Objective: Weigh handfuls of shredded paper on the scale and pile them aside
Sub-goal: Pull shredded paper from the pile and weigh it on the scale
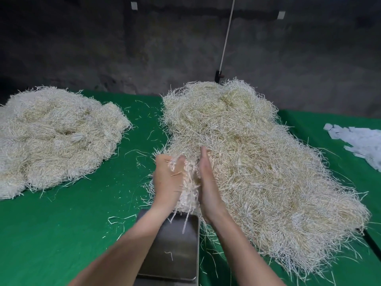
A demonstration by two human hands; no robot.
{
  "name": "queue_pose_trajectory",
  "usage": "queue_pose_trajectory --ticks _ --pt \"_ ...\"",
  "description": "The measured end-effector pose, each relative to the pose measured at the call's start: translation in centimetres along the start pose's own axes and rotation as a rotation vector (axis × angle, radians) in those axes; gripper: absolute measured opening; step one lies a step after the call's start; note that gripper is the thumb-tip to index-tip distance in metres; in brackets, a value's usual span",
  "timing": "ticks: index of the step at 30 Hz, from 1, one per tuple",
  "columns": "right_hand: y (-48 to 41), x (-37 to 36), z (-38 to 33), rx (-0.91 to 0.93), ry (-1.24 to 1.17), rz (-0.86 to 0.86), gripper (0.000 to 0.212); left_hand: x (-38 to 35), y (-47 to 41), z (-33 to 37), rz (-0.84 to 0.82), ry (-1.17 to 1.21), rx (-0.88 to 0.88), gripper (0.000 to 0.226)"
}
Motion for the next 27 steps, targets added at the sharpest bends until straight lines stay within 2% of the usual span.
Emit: queue_pose_trajectory --ticks 2,3,5,6,8,9,10,11,13,14,15,16,19,21,23,24,26,27 --pt "-0.2 -0.4 0.0 0.061 0.294 0.078 0.064 -0.6 0.4 0.3 -0.103 0.043 0.069 0.018" --pt "-0.7 -0.1 0.3 0.023 0.294 0.142 0.060 -0.8 0.5 0.5 -0.160 0.115 0.154 0.020" --pt "-1.8 1.2 0.6 -0.141 0.085 0.277 0.049 -0.6 0.9 1.0 -0.168 0.408 0.367 0.035" --pt "-2.3 1.9 0.7 -0.217 -0.021 0.344 0.048 -0.3 1.2 1.1 -0.136 0.470 0.405 0.051" --pt "-3.0 2.7 0.9 -0.272 -0.056 0.474 0.044 -0.7 2.8 0.9 -0.160 0.321 0.370 0.088" --pt "-3.1 2.7 0.7 -0.210 0.005 0.520 0.038 -1.3 3.8 0.7 -0.181 0.240 0.367 0.101" --pt "-2.9 2.2 0.2 -0.118 0.107 0.527 0.031 -1.8 4.0 0.7 -0.145 0.223 0.400 0.102" --pt "-2.3 1.4 0.1 -0.041 0.253 0.501 0.030 -2.1 3.5 0.7 -0.074 0.280 0.421 0.091" --pt "-0.4 -1.1 0.9 0.038 0.608 0.373 0.051 -1.8 1.2 1.0 0.080 0.306 0.446 0.067" --pt "0.3 -1.9 0.9 0.036 0.681 0.316 0.063 -1.7 0.4 1.0 0.125 0.272 0.451 0.063" --pt "0.4 -1.7 0.7 0.023 0.681 0.293 0.069 -1.4 0.1 0.9 0.163 0.255 0.450 0.060" --pt "-0.2 -1.0 0.4 0.026 0.624 0.296 0.066 -1.4 0.6 0.5 0.170 0.256 0.462 0.060" --pt "-2.0 1.9 -0.4 0.002 0.455 0.375 0.039 -2.1 2.9 -0.2 0.110 0.289 0.591 0.075" --pt "-0.9 0.9 0.2 0.061 0.475 0.444 0.038 -1.7 2.0 0.2 0.042 0.354 0.594 0.056" --pt "0.8 -1.1 0.4 0.098 0.504 0.402 0.037 -1.3 0.8 0.9 0.040 0.546 0.547 0.047" --pt "0.6 -1.1 0.5 0.086 0.516 0.376 0.037 -1.3 0.9 0.9 0.053 0.530 0.544 0.045" --pt "-0.9 0.9 0.7 -0.022 0.447 0.358 0.036 -1.5 2.1 0.4 0.034 0.235 0.521 0.044" --pt "-1.5 2.1 0.7 -0.063 0.397 0.397 0.042 -1.8 2.6 0.5 0.033 0.120 0.492 0.045"
Point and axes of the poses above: each hand's wrist, its own y-axis away from the middle knuckle, its own x-axis out of the back of the hand, z = x × y, the point moved 2 cm from there along -y, towards the middle knuckle, and after that the axes turned 13 degrees about y, right-handed, at the moved point
